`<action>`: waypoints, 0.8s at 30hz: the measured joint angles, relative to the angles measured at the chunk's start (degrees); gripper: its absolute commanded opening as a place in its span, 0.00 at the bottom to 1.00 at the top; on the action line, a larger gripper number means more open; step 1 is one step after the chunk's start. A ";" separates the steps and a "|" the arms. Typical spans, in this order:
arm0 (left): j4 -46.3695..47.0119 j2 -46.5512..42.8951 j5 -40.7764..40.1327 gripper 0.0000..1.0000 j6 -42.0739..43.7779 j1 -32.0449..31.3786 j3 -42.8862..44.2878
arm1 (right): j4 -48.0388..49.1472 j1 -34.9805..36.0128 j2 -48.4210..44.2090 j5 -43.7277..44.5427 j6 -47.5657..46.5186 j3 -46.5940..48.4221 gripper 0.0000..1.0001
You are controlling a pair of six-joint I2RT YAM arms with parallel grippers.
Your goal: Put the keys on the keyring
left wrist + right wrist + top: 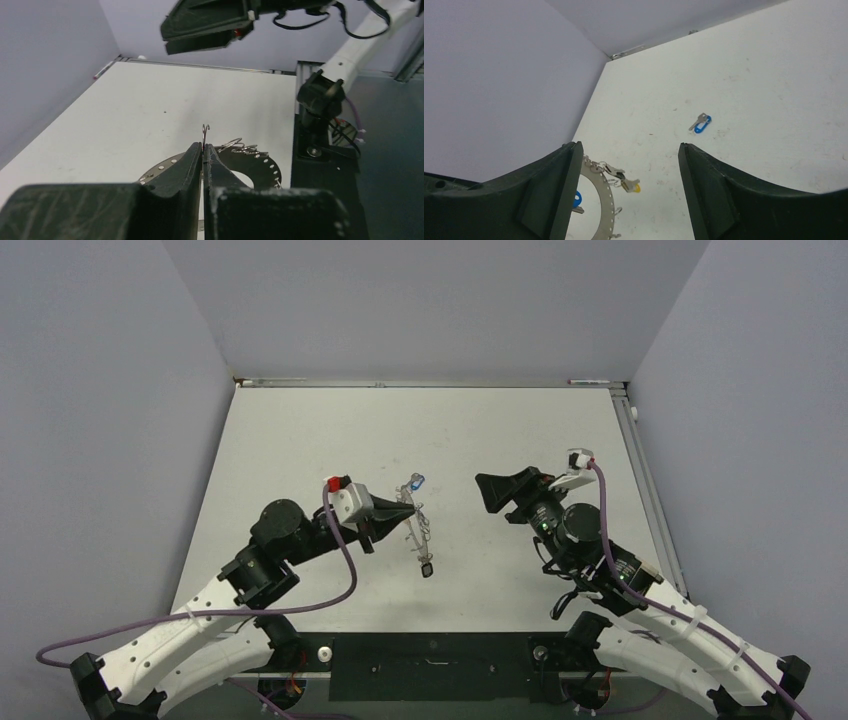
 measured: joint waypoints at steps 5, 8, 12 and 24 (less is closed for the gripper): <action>0.11 -1.27 10.03 0.00 0.85 0.22 -1.31 | 7.23 0.00 -0.15 -8.04 -5.64 -0.33 0.69; 0.09 -0.33 14.27 0.00 1.60 0.33 -1.31 | 9.70 0.00 0.09 -12.63 -8.24 -0.33 0.69; -0.17 0.70 15.58 0.00 2.14 0.42 -1.31 | 10.49 0.00 0.37 -16.83 -10.95 -0.33 0.69; -0.20 1.38 3.82 0.00 1.38 0.52 -2.25 | 10.84 0.00 0.76 -27.47 -18.14 -1.25 0.66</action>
